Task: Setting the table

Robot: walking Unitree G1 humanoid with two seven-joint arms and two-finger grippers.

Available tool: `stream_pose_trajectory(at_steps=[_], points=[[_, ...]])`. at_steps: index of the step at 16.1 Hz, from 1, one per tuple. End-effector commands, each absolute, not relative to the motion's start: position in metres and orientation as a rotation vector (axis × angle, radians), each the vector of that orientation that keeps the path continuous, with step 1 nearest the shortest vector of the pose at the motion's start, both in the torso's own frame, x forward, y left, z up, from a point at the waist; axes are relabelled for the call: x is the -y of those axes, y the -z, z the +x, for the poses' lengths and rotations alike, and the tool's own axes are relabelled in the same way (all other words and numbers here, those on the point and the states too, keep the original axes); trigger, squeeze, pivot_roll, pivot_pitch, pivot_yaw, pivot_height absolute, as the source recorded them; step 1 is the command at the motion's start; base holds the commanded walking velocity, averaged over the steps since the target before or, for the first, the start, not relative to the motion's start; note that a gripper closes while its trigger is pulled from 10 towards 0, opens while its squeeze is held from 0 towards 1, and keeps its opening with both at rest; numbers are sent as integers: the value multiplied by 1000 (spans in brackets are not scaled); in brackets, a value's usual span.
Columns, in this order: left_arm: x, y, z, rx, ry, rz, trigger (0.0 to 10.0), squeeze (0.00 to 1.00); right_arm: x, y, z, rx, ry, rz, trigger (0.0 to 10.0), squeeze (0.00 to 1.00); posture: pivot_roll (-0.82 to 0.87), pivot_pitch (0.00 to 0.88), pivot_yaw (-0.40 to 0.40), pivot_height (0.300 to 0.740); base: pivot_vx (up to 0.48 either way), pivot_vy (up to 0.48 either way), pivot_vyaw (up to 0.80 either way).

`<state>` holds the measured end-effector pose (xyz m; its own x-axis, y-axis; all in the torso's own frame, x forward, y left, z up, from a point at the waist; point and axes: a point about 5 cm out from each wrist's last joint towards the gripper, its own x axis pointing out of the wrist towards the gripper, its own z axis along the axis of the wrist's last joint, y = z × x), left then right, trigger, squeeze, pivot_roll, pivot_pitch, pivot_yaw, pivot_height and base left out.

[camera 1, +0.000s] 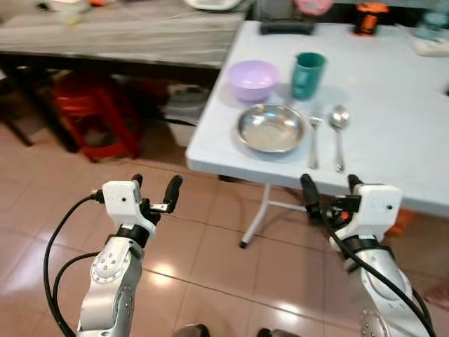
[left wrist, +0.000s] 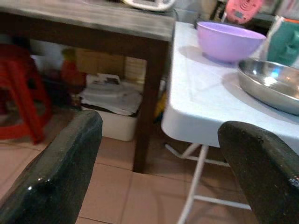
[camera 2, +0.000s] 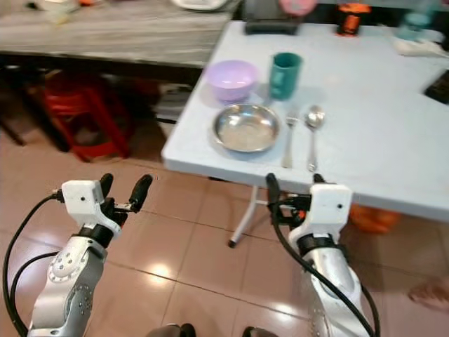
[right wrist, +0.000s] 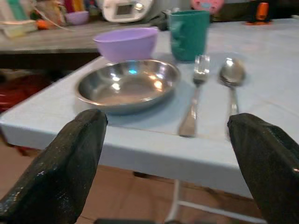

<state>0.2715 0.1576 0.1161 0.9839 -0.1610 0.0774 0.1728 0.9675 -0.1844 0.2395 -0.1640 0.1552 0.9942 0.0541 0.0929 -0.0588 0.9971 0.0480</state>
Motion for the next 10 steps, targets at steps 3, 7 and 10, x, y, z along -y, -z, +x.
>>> stream_pose_trajectory(at_steps=[3, 7, 10], points=[[-153, -117, 271, 71, 208, -195, 10000, 0, 168, -155, 239, 93, -38, 41, 10000, 0, -99, 128, 79, 740, 307, 0, 0], [-150, -117, 270, 71, 225, -204, 10000, 0, 170, -155, 238, 90, -19, 40, 10000, 0, -105, 131, 79, 740, 308, 0, 0], [-148, -117, 270, 72, 234, -207, 10000, 0, 171, -155, 239, 90, -12, 41, 10000, 0, -109, 132, 78, 740, 307, 0, 0]])
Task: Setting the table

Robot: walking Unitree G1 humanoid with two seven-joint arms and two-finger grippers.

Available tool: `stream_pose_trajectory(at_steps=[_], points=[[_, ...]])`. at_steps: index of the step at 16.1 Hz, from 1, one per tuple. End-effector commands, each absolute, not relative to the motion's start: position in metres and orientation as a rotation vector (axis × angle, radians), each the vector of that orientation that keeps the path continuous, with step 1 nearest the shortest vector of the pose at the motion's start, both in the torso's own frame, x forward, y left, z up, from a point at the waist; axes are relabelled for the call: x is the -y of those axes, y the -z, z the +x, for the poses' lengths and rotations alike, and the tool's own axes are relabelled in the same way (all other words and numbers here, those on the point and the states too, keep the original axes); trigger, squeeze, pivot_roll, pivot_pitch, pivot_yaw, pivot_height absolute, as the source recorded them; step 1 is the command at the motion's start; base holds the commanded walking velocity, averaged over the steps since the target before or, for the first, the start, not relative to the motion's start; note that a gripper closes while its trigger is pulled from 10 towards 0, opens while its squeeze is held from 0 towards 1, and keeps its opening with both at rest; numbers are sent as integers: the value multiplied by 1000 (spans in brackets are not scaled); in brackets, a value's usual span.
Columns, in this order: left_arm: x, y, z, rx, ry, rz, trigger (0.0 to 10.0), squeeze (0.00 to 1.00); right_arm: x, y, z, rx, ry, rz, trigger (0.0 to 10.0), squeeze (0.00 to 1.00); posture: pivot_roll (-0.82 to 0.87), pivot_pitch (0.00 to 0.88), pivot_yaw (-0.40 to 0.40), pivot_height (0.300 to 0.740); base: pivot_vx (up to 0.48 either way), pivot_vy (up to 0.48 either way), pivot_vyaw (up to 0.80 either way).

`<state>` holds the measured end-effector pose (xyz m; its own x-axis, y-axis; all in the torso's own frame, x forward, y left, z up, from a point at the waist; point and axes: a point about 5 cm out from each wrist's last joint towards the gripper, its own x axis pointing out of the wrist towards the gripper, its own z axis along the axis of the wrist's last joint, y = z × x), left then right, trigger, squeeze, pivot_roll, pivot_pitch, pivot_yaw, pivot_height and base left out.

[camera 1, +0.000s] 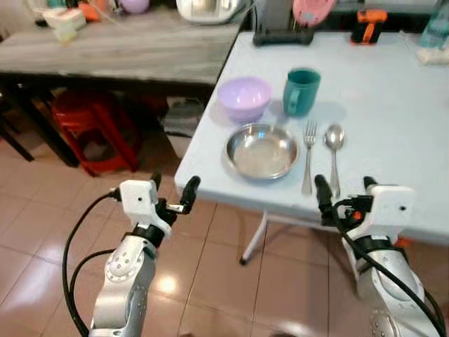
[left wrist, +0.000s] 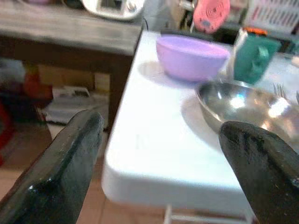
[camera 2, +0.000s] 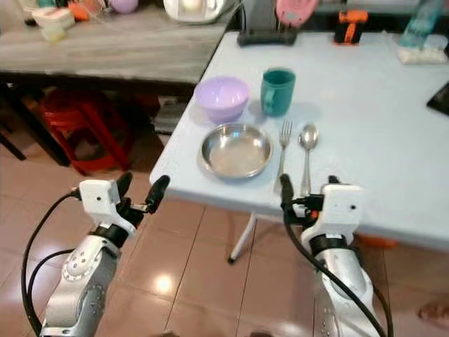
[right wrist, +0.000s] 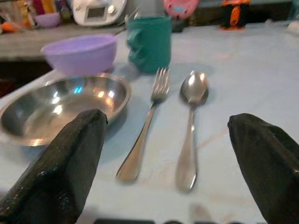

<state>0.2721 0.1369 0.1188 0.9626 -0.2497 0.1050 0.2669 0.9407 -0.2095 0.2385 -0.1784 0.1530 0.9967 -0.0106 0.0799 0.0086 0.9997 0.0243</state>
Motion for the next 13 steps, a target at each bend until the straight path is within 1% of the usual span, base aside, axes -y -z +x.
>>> stream_pose_trajectory(at_steps=[1, 6, 8, 13], points=[[-148, -117, 271, 71, 236, -208, 10000, 0, 172, -155, 239, 89, -11, 41, 10000, 0, -109, 132, 78, 740, 307, 0, 0], [-145, -116, 270, 63, 250, -215, 10000, 0, 172, -155, 239, 90, -10, 40, 10000, 0, -110, 132, 77, 740, 299, 0, 0], [-145, -116, 268, 76, 265, -217, 10000, 0, 172, -155, 239, 92, -10, 40, 10000, 0, -110, 132, 77, 740, 0, 0, 0], [-145, -112, 256, 52, 426, -207, 10000, 0, 172, -152, 238, 73, -10, 42, 10000, 0, -110, 132, 77, 740, 0, 0, 0]])
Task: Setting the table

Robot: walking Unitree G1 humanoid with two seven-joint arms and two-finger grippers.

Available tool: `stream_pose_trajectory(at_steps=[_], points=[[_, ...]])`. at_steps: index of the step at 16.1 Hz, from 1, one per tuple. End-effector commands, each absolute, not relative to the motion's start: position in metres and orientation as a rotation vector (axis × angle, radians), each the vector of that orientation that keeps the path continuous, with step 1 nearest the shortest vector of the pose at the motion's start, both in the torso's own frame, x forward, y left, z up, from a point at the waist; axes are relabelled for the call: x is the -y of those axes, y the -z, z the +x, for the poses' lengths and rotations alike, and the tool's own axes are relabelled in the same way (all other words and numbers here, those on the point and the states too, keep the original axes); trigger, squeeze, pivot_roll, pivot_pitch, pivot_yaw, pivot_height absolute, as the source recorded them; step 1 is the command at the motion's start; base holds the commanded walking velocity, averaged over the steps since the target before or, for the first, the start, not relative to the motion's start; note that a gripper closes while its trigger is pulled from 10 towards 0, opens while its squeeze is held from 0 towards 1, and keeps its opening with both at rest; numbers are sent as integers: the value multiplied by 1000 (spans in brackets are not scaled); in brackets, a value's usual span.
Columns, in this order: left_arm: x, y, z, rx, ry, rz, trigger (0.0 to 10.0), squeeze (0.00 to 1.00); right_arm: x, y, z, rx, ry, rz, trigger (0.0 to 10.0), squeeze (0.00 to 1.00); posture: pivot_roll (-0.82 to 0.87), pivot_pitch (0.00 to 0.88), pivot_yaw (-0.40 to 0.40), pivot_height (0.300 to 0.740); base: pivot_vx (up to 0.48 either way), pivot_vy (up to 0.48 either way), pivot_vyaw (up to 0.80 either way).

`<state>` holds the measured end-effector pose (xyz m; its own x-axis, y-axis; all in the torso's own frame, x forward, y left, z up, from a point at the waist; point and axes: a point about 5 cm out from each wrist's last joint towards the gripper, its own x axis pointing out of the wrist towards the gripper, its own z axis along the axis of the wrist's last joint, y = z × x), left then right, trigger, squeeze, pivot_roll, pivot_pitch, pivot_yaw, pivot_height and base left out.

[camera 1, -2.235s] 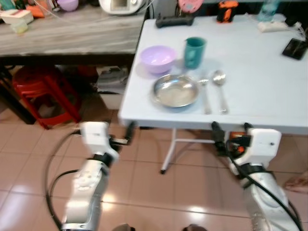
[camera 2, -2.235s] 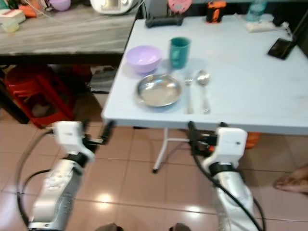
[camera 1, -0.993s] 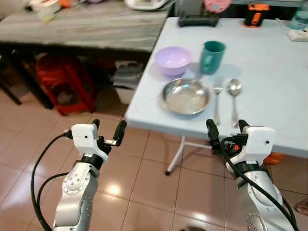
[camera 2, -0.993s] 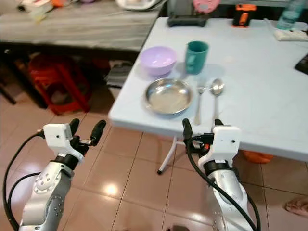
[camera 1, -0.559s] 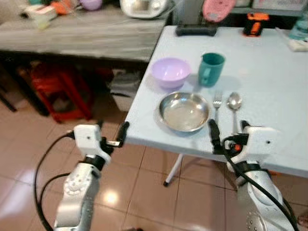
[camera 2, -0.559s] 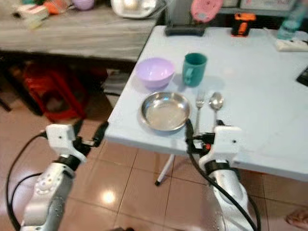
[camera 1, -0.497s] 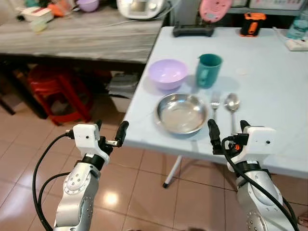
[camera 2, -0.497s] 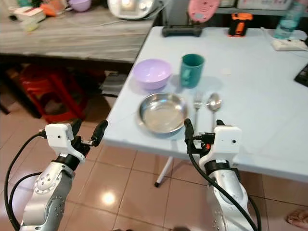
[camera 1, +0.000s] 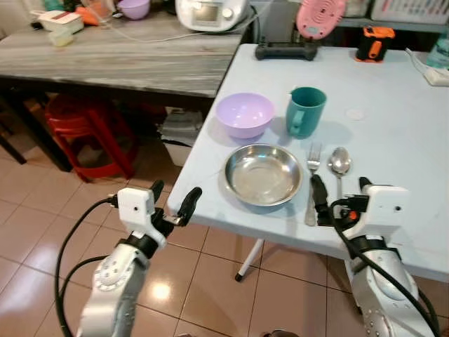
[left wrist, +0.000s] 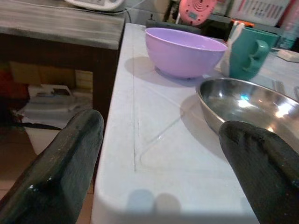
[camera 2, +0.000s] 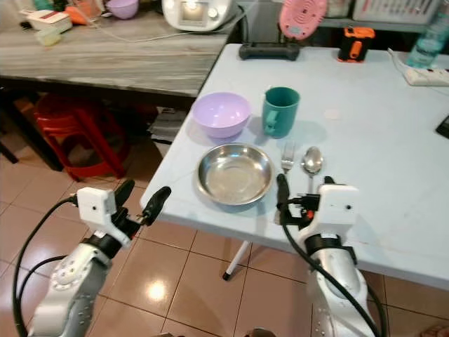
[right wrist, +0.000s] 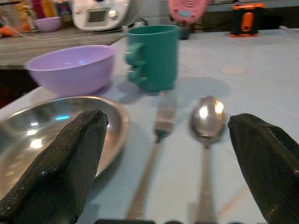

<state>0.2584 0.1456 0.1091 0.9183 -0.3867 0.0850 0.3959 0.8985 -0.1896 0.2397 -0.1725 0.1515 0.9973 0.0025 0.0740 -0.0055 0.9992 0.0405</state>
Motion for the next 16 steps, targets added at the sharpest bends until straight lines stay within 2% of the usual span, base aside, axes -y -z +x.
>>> stream_pose_trajectory(at_steps=[1, 7, 10, 16], points=[[-145, -111, 254, 48, 464, -193, 10000, 0, 172, -153, 238, 71, -12, 44, 10000, 0, -113, 144, 75, 740, 0, 0, 0], [-145, -108, 243, 29, 636, -153, 10000, 0, 182, -150, 250, 15, -12, 43, 10000, 0, -115, 154, 77, 740, 0, 0, 0], [-144, -109, 242, 31, 658, -150, 10000, 0, 187, -145, 264, -68, -40, 120, 10000, 0, -113, 156, 79, 740, 0, 0, 0], [-139, -110, 238, 40, 664, -159, 10000, 0, 169, -149, 286, -116, -133, 177, 10000, 0, -97, 164, 76, 740, 0, 0, 0]])
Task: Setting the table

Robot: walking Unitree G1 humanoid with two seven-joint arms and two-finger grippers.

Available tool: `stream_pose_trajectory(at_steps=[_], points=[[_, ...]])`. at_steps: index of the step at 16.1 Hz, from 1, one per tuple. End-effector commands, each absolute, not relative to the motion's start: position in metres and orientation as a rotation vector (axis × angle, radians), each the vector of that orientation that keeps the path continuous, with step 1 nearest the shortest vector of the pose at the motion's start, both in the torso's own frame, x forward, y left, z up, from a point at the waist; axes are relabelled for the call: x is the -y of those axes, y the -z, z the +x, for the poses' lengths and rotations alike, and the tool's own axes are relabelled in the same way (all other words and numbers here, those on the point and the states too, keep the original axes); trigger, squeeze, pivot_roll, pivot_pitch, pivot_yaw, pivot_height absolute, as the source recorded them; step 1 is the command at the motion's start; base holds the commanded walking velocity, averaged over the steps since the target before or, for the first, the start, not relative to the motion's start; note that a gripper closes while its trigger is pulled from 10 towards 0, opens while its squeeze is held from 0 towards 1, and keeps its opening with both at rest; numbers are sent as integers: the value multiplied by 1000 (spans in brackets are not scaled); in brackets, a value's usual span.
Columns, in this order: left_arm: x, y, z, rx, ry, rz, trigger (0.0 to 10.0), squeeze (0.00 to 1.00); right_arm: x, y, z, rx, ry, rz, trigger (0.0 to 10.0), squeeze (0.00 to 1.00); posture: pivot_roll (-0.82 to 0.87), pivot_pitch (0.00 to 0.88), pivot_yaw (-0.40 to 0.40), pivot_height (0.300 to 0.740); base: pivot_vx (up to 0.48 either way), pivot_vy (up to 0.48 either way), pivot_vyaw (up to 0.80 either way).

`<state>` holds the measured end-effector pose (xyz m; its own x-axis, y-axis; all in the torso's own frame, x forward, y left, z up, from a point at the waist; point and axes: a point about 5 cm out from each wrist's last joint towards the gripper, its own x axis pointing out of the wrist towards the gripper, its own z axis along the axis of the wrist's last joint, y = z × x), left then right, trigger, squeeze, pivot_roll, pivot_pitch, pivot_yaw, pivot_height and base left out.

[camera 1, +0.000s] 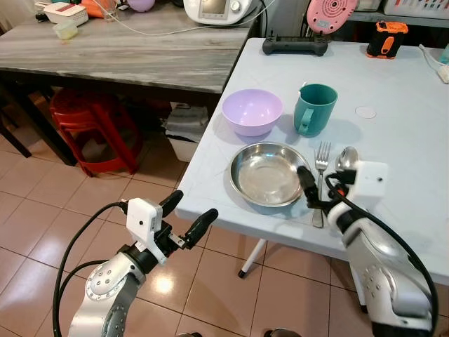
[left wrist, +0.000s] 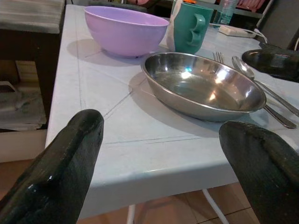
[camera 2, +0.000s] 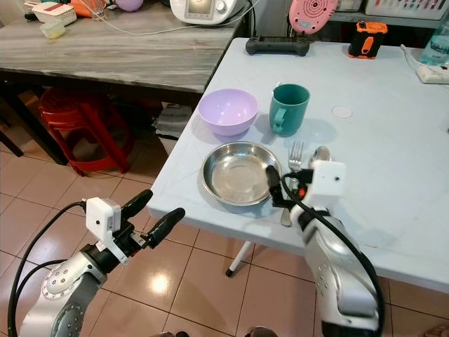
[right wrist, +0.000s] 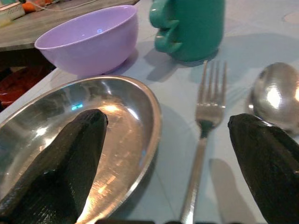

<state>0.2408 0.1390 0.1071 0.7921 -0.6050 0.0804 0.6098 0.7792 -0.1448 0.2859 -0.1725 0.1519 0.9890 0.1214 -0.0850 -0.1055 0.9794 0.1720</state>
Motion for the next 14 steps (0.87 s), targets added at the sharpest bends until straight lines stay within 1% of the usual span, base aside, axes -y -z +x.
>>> stream_pose_trajectory(at_steps=[1, 4, 7, 8, 11, 12, 13, 14], points=[[-139, -110, 237, 40, 664, -162, 10000, 0, 165, -149, 288, -128, -148, 178, 10000, 0, -97, 164, 76, 740, 0, 0, 0], [-138, -109, 236, 38, 667, -164, 10000, 0, 162, -148, 289, -146, -166, 179, 10000, 0, -94, 164, 77, 740, 0, 0, 0], [-135, -112, 235, 49, 701, -173, 10000, 0, 151, -141, 293, -216, -222, 193, 10000, 0, -94, 164, 77, 740, 0, 0, 0], [-135, -112, 235, 49, 701, -173, 10000, 0, 151, -141, 293, -216, -222, 193, 10000, 0, -94, 164, 77, 740, 0, 0, 0], [-128, -112, 230, 52, 767, -171, 10000, 0, 147, -136, 298, -245, -226, 189, 10000, 0, -93, 160, 79, 740, 0, 0, 0], [-127, -112, 228, 52, 777, -168, 10000, 0, 145, -136, 299, -250, -232, 188, 4902, 0, -93, 160, 79, 740, 0, 0, 0], [-126, -112, 228, 52, 779, -166, 10000, 0, 145, -135, 300, -253, -235, 187, 4902, 0, -93, 160, 79, 740, 0, 0, 0], [-126, -112, 228, 52, 780, -165, 10000, 0, 145, -135, 300, -261, -237, 185, 0, 0, -93, 160, 79, 740, 0, 0, 0]])
